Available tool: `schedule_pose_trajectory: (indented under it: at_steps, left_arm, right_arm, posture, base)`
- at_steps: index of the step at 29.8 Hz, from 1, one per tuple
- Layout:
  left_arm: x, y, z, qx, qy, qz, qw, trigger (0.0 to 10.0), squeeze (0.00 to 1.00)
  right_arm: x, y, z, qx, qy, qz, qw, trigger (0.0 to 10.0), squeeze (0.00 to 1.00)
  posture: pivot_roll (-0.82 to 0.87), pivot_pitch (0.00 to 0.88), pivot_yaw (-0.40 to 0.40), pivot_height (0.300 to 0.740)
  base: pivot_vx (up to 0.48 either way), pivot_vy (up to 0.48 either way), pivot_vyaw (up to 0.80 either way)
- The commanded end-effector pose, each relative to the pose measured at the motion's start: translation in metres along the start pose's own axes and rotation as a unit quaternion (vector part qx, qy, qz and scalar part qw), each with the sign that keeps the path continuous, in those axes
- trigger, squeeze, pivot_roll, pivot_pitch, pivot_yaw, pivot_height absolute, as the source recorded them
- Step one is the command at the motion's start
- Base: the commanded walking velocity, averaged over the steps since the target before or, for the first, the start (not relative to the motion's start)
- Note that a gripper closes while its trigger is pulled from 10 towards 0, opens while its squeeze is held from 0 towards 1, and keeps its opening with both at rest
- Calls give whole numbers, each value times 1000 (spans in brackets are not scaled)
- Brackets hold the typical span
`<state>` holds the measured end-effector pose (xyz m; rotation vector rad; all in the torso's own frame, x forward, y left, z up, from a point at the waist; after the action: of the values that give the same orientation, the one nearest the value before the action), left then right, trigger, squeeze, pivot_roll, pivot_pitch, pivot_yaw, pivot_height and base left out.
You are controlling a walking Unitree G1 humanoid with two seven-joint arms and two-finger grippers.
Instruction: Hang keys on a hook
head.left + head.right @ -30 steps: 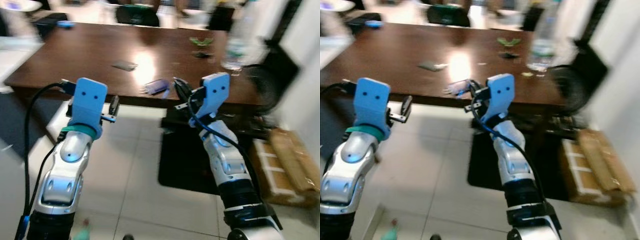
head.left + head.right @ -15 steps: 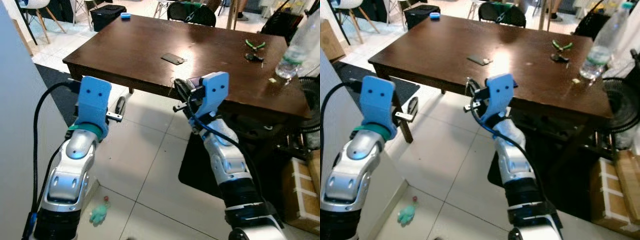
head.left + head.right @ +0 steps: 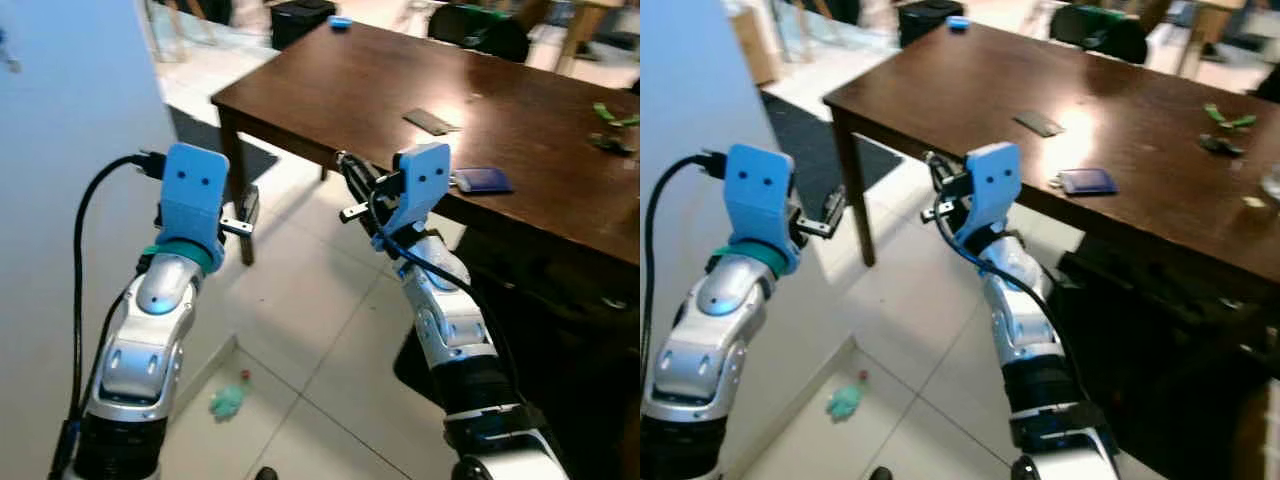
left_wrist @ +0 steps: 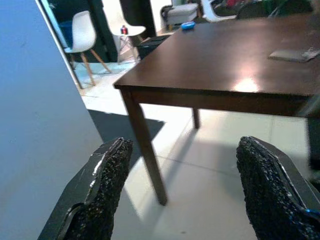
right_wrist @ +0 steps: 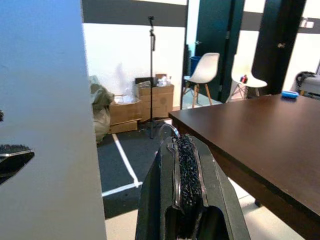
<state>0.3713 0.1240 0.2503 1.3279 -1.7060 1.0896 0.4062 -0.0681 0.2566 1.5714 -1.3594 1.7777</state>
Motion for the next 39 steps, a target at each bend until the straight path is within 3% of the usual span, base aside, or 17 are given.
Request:
schedule_pose_trajectory:
  at_steps: [1, 21, 25, 39]
  left_arm:
    - [5, 0, 2, -6, 10, 1, 1000, 10000, 0]
    - [15, 0, -2, 7, 20, 10, 1000, 10000, 0]
    - [12, 0, -14, 41, 17, 6, 999, 10000, 0]
    - [22, 0, -29, 88, 5, 25, 996, 10000, 0]
  right_arm:
    - [1, 1, -1, 2, -5, 4, 1000, 10000, 0]
    - [19, -3, -7, 14, -4, 27, 1000, 10000, 0]
    - [21, -3, -9, 16, -5, 28, 999, 10000, 0]
    - [25, -4, -10, 19, -10, 32, 999, 10000, 0]
  posture:
    - [-95, 38, 37, 740]
    - [-94, 52, 32, 740]
    - [-94, 55, 29, 740]
    - [-95, 60, 26, 740]
  base:
    - [0, 0, 788]
    - [0, 0, 788]
    - [0, 0, 786]
    - [0, 0, 783]
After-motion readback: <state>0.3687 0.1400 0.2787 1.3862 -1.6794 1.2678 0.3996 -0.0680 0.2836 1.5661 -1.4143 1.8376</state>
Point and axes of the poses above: a point about 5 cm out from each wrist's last joint towards the gripper, its own y axis pointing back from the gripper into the wrist, its own x axis along the axis of the wrist's last joint, z = x × y, the point moved 6 cm from there along -y, pointing out of the wrist towards the gripper, and after that the axes turned 13 degrees about -y, right-handed, at the moved point
